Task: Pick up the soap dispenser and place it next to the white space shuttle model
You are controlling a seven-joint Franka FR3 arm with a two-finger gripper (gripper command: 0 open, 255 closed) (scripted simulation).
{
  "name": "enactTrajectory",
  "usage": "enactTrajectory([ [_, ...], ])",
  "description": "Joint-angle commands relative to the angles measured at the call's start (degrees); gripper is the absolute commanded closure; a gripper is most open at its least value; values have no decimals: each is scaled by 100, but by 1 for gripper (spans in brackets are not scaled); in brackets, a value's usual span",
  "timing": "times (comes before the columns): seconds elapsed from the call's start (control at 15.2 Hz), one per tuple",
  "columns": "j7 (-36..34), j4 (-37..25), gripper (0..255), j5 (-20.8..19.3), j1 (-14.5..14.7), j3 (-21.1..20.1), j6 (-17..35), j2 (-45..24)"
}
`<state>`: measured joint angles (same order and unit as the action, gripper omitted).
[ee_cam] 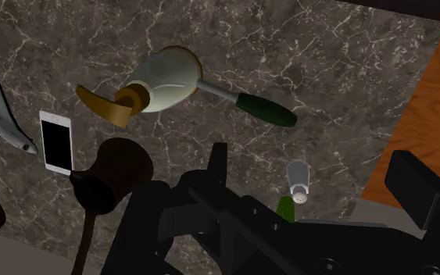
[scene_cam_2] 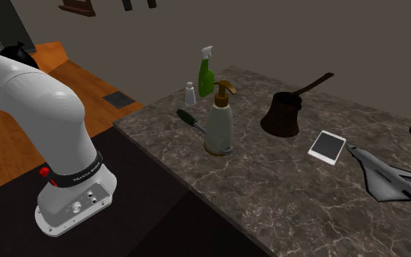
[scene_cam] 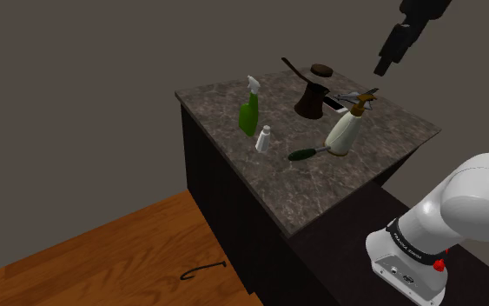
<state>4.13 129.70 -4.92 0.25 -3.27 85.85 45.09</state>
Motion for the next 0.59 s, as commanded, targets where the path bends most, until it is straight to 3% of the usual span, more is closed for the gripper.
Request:
enactTrajectory([
  [0.0,0,0,0,0,0,0,0,0],
  [0.53,1626,702,0,-603,-8,1149,945,-212],
])
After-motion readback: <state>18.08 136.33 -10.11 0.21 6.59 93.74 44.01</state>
